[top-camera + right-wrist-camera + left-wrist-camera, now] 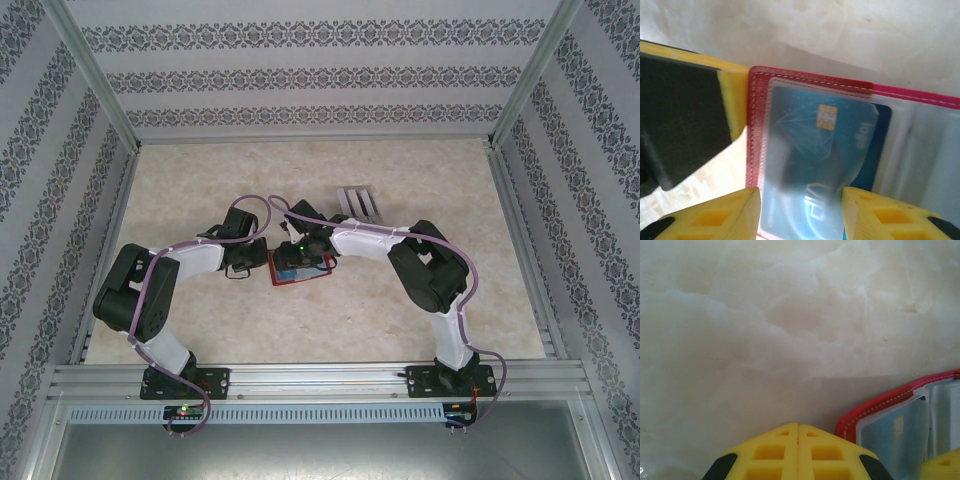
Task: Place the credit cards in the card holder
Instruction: Insert the credit card into the card slot.
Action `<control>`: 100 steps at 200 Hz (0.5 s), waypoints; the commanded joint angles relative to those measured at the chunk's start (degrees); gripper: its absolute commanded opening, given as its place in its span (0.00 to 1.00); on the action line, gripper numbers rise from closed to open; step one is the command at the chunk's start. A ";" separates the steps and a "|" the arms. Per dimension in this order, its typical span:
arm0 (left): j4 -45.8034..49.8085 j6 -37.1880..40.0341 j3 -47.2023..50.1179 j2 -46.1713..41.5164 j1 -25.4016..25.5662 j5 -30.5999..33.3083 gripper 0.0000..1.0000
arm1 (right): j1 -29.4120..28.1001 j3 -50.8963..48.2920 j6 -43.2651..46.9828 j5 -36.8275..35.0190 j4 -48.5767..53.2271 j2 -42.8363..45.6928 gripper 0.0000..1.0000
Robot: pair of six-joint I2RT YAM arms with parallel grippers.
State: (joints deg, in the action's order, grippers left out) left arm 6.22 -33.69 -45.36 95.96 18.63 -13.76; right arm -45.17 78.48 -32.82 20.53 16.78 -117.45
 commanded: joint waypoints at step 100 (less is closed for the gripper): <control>2.98 -0.23 1.80 4.59 1.23 -3.44 0.00 | 2.20 -9.67 2.19 -10.25 2.05 11.78 0.50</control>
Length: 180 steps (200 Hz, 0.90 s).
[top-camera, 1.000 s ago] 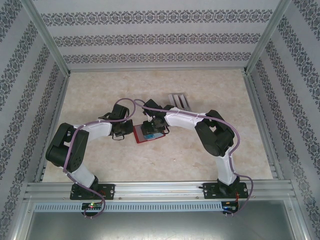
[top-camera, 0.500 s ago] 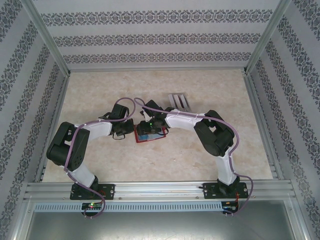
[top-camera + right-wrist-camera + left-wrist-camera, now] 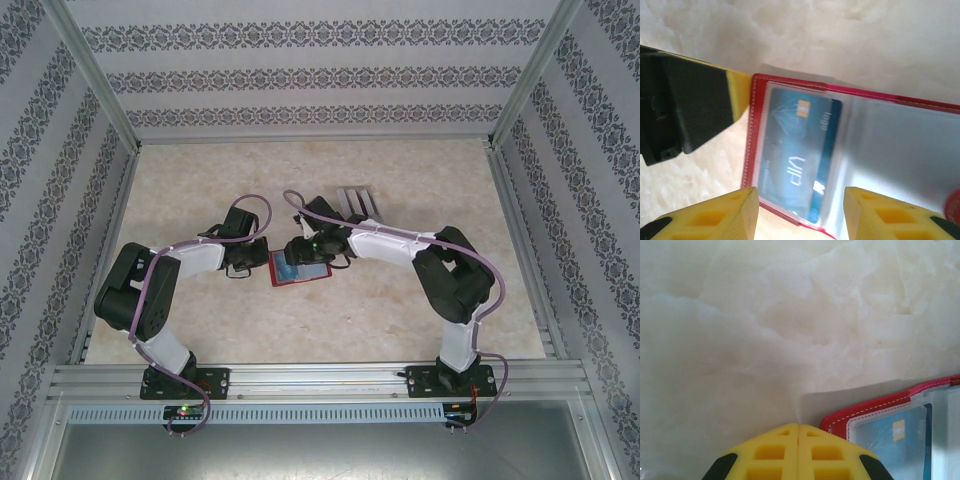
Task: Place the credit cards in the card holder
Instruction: Insert the credit card into the card slot.
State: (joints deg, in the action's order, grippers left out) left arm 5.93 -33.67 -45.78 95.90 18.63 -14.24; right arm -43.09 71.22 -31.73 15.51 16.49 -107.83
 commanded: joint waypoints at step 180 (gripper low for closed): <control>3.55 -0.17 2.43 4.30 1.09 -2.89 0.00 | -0.86 -7.14 -4.49 5.85 -12.38 -0.48 0.50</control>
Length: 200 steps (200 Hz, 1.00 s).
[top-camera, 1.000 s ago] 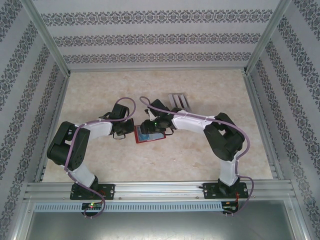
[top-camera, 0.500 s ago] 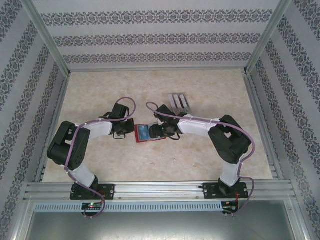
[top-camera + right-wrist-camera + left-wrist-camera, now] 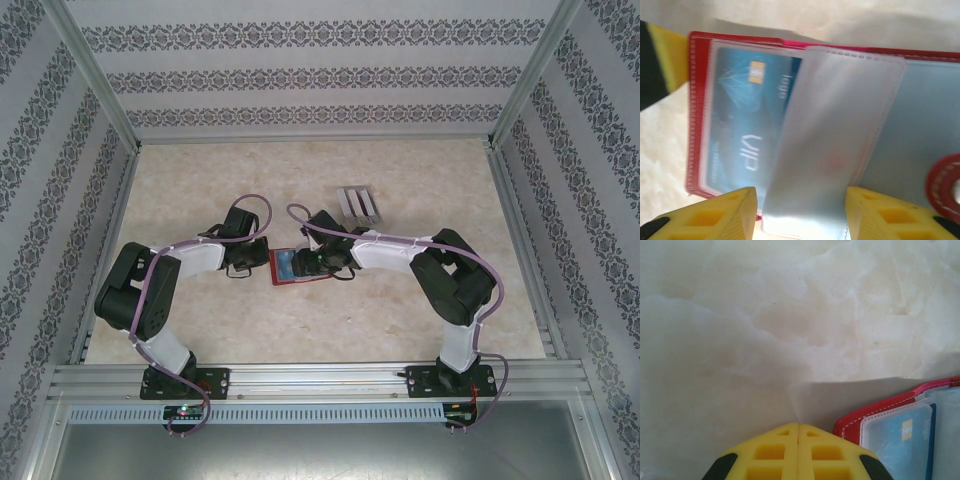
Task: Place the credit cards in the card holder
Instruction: Insert the credit card into the card slot, then flip over the card slot in the card holder.
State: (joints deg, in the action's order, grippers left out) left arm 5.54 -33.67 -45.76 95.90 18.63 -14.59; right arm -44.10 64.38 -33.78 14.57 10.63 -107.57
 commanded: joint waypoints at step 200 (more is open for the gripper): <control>2.87 -0.69 2.99 3.70 0.52 -4.04 0.00 | 5.00 -14.02 -0.63 -3.44 -6.41 14.34 0.60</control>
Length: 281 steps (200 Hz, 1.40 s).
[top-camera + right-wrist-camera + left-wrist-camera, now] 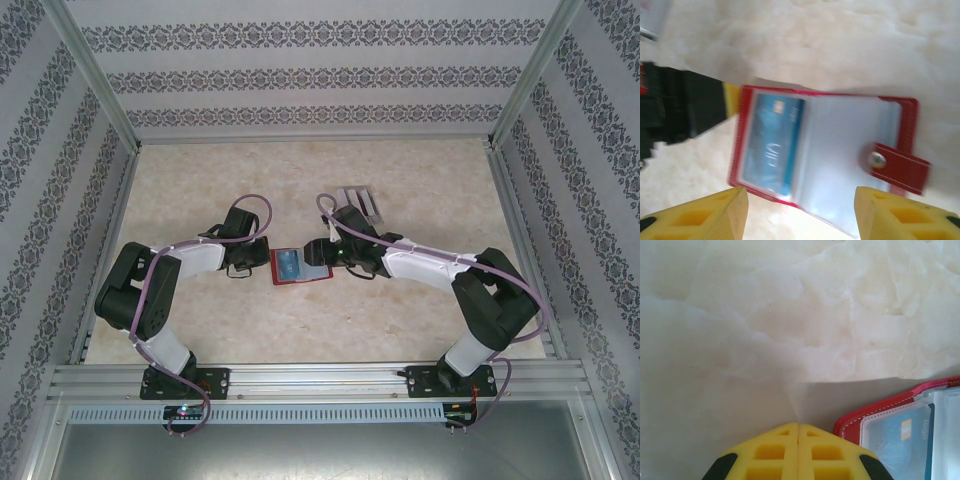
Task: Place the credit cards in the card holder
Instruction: Flip over the card slot in the card holder.
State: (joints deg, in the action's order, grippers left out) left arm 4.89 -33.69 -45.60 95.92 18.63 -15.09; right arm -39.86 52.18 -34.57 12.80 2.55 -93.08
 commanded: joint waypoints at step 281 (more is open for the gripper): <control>3.63 -0.48 4.72 -0.03 -1.88 -2.33 0.00 | -3.45 6.51 -0.34 11.36 -5.09 -9.32 0.48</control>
State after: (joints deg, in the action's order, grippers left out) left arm 2.39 -33.69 -43.86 95.13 17.80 -16.32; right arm -42.92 57.19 -35.64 22.39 -1.67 -100.16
